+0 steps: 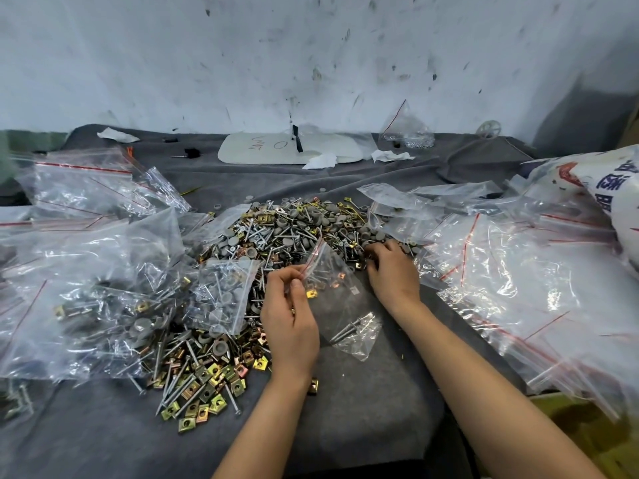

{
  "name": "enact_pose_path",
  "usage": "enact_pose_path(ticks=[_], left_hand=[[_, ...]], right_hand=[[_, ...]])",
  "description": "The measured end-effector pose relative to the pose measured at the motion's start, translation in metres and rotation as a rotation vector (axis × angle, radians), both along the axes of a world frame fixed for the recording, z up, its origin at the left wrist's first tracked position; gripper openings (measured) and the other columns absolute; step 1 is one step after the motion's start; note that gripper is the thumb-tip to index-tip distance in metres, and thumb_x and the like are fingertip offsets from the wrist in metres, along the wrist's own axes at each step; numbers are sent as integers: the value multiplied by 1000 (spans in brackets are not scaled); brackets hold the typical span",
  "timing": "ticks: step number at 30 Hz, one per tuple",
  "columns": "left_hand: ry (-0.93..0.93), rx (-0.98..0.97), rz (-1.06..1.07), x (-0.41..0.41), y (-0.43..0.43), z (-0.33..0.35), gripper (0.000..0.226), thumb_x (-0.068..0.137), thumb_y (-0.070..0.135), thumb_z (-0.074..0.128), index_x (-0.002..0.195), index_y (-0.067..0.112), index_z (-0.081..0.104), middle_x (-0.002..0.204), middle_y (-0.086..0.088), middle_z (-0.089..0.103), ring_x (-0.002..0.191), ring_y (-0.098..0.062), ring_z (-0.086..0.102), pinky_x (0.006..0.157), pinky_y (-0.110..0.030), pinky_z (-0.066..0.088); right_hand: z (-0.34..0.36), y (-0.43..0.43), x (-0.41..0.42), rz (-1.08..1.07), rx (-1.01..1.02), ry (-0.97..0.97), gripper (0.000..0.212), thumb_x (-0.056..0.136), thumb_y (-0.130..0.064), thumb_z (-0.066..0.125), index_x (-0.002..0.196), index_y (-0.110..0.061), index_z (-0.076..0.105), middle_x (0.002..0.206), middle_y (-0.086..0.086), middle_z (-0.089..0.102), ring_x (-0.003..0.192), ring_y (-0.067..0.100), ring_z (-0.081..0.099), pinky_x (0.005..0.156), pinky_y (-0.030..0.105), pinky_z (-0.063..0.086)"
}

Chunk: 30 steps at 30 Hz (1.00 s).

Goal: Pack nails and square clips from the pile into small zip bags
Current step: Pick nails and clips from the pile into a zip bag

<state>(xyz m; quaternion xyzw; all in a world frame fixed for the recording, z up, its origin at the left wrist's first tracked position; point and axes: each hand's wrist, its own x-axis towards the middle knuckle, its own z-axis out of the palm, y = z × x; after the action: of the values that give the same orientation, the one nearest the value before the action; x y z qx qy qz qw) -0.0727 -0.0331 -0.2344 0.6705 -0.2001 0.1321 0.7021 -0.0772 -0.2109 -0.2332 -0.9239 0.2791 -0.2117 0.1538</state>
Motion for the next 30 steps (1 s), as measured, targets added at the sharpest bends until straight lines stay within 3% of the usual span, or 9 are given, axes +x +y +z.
enact_pose_path(ticks=[5,10,17,19,21,23,26,30], left_hand=[[-6,25,16,1,1,-1,12,93,21,40,95,21,52,80,9,54,65,1,46,60,-15,35],[-5,-6,-11,1,0,0,10,92,19,43,95,18,52,86,10,57,71,1,51,64,-15,39],[-7,-6,-21,1,0,0,10,91,18,45,95,16,53,86,9,57,72,3,51,65,-10,37],[-13,-3,-18,2,0,0,9,91,18,45,95,17,53,87,9,57,74,4,51,66,-9,38],[-23,9,-21,2,-1,0,8,91,18,45,95,19,53,90,10,59,77,2,54,69,-12,40],[-35,22,-52,2,-2,1,9,91,17,46,96,18,53,98,6,62,86,-5,58,76,-21,45],[-117,68,-79,1,-1,2,9,90,12,48,95,16,55,100,0,62,94,-14,59,82,-28,47],[-237,93,-78,0,0,2,13,90,5,49,98,8,60,100,-5,58,96,-13,57,82,-23,45]], right_hand=[[13,-8,4,-17,-57,170,38,95,-13,47,129,-30,52,125,4,56,109,31,57,81,41,50],[17,-16,0,29,-167,180,30,94,-16,56,123,-20,54,125,7,51,104,31,57,77,40,49],[19,-24,-3,165,-243,147,26,93,-13,55,119,-8,52,123,9,57,112,26,49,92,37,42],[27,-20,-5,181,-152,56,27,94,-12,55,121,-11,51,116,11,61,106,25,53,88,36,44],[40,-10,-6,205,95,-89,27,94,-8,54,120,-16,54,109,8,63,97,23,59,83,33,48],[59,5,-8,288,355,-249,21,94,-7,56,104,-24,63,100,0,65,89,23,63,77,28,49],[91,35,-13,506,584,-418,24,88,-8,63,87,-32,64,86,-9,68,89,12,65,84,25,50],[110,57,-18,668,679,-400,20,85,-4,67,87,-24,68,86,-3,69,89,10,64,87,27,51]])
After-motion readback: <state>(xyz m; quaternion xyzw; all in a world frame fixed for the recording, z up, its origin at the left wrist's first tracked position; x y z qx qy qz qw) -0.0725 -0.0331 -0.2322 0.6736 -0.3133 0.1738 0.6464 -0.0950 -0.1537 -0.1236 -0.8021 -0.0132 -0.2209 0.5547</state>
